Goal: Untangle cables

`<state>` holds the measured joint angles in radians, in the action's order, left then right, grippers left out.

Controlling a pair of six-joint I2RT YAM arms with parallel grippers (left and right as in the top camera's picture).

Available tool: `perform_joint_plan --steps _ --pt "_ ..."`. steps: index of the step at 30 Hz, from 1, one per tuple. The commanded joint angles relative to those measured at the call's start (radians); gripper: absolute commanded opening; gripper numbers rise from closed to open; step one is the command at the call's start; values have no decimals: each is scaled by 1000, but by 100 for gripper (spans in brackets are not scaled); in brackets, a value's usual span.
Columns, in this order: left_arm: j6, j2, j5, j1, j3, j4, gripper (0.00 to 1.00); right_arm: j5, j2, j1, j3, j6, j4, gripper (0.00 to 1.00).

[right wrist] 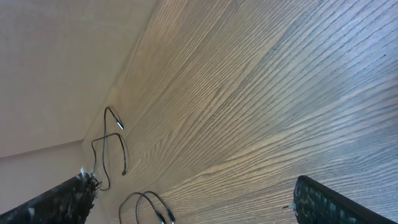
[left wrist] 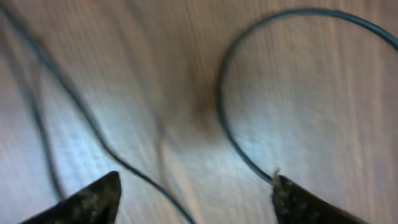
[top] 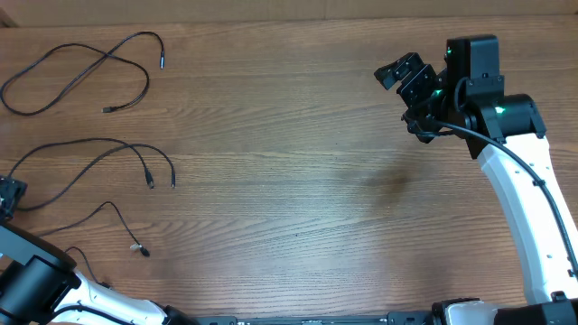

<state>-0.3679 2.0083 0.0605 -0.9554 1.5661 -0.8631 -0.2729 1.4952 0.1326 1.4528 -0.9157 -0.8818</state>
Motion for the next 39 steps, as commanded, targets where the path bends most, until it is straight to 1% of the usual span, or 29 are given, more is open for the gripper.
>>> perform_joint_plan --steps 1,2,4,5,10,11,16,17,18,21,23,28,30,32,38,39 --pt "-14 -29 162 1 24 -12 81 11 -9 -1 13 8 4 100" --pt "-38 -29 195 1 30 -21 82 11 -9 -1 13 8 4 100" --pt "-40 -29 213 1 34 -18 82 11 -9 -1 13 8 4 100" --pt "-40 -28 212 0 34 -10 80 11 -9 -1 13 8 4 100" --pt "-35 -22 212 -13 33 43 64 11 -9 -1 13 8 4 100" --pt "-26 -18 211 -15 33 53 62 11 -9 -1 13 8 4 100" --pt "-21 26 209 -24 32 87 61 11 -9 -1 13 8 4 100" --pt "-21 32 209 -26 32 95 59 11 -9 -1 13 8 4 100" --pt "-20 43 209 -29 32 116 51 11 -9 -1 13 8 4 100" --pt "7 50 208 -29 32 160 31 11 -9 -1 13 8 4 100" --pt "22 51 208 -30 32 181 23 11 -9 -1 13 8 4 100" --pt "24 81 197 -34 32 203 20 11 -9 -1 13 8 4 100" --pt "25 107 198 -34 32 203 13 11 -9 -1 13 8 4 100" --pt "25 134 198 -34 32 203 9 11 -9 -1 13 8 4 100" --pt "33 190 203 -34 32 211 9 11 -9 -1 13 8 4 100" --pt "34 190 206 -34 32 215 8 11 -9 -1 13 8 4 100"
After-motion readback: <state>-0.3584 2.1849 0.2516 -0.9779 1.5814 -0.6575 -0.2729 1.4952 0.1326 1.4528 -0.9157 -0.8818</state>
